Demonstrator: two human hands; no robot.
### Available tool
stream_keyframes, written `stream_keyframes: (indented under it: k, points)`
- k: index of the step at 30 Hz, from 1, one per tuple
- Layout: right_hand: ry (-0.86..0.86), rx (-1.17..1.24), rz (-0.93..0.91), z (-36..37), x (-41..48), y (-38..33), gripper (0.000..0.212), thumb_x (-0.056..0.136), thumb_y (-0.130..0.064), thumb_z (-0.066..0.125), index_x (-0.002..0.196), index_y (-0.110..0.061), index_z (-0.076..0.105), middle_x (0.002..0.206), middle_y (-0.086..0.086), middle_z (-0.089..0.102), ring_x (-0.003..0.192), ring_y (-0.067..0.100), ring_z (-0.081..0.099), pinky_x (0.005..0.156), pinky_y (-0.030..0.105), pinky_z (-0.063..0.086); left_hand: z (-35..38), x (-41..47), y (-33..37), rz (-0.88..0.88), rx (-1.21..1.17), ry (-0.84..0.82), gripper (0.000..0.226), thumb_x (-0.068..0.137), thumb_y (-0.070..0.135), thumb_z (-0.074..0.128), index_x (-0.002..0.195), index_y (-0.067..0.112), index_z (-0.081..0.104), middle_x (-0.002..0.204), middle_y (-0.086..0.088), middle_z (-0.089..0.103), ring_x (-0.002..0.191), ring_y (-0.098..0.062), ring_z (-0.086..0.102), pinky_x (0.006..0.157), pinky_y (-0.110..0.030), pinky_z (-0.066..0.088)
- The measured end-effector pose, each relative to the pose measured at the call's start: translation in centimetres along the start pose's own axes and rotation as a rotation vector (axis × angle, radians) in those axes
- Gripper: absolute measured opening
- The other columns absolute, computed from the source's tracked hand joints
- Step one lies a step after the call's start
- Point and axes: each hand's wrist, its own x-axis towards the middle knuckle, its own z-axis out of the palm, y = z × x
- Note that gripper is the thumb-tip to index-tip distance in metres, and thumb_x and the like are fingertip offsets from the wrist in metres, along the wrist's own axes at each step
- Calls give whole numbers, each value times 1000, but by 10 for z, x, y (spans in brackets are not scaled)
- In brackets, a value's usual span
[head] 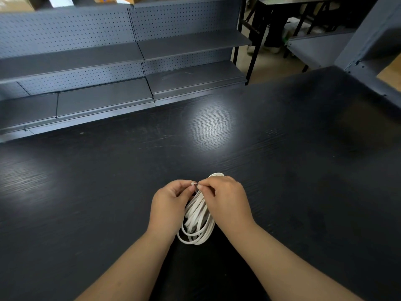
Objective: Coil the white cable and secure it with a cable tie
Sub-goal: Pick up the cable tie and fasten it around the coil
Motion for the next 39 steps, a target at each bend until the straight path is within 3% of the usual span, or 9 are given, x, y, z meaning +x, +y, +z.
stream_keyframes:
  k: [3,6,8,11,23,30,34,39]
  points:
    - [-44,36,66,-3,1,-1,17,89,-22,59,98,-17,72,94,-2,70,92,12,59,82,23,47,-1,-1,-1,-2,-7,-4,13,88,14,60,88,20,72,81,5,74,75,-4,68,70,-17,54]
    - [-62,103,149,-5,3,-3,13,88,-22,61,95,-18,71,93,-3,68,90,10,60,82,25,49,-1,0,0,-28,-40,-23,12,87,14,62,92,17,73,83,2,74,77,-8,70,73,-22,55]
    - [-87,127,192,-7,4,-3,12,87,-21,62,93,-18,71,92,-3,68,88,9,61,80,22,49,-2,0,2,-34,-53,-32,12,87,13,62,91,16,73,82,1,74,76,-7,69,69,-17,55]
    - [-113,113,193,-8,4,-4,11,86,-21,62,93,-18,71,92,-2,68,86,10,61,79,23,49,-3,-1,3,-22,-45,-37,12,86,11,63,89,17,73,81,2,74,74,-6,68,62,-8,50]
    - [-154,150,230,-12,2,-6,11,87,-19,62,90,-16,72,91,-2,68,83,8,61,73,19,48,-5,-1,9,-68,-39,-48,4,82,11,68,83,14,71,76,1,73,65,2,66,54,-3,44]
    - [-166,207,238,-14,4,-3,12,86,-19,65,93,-16,74,90,-3,69,79,4,60,65,7,41,-7,0,14,-121,-28,-110,5,82,14,68,83,16,73,78,5,73,68,5,65,53,-2,43]
    - [-167,216,230,-13,4,-3,13,86,-19,65,95,-16,74,92,-3,69,81,5,61,69,10,44,-16,2,20,-178,-76,-211,13,88,14,60,85,18,72,79,6,74,70,3,66,64,-11,45]
    - [-154,193,209,-10,3,-4,14,86,-19,64,97,-17,72,94,-3,69,83,6,61,72,12,45,-16,5,21,-210,-108,-195,19,91,24,57,88,14,72,83,1,74,74,-3,69,67,-13,41]
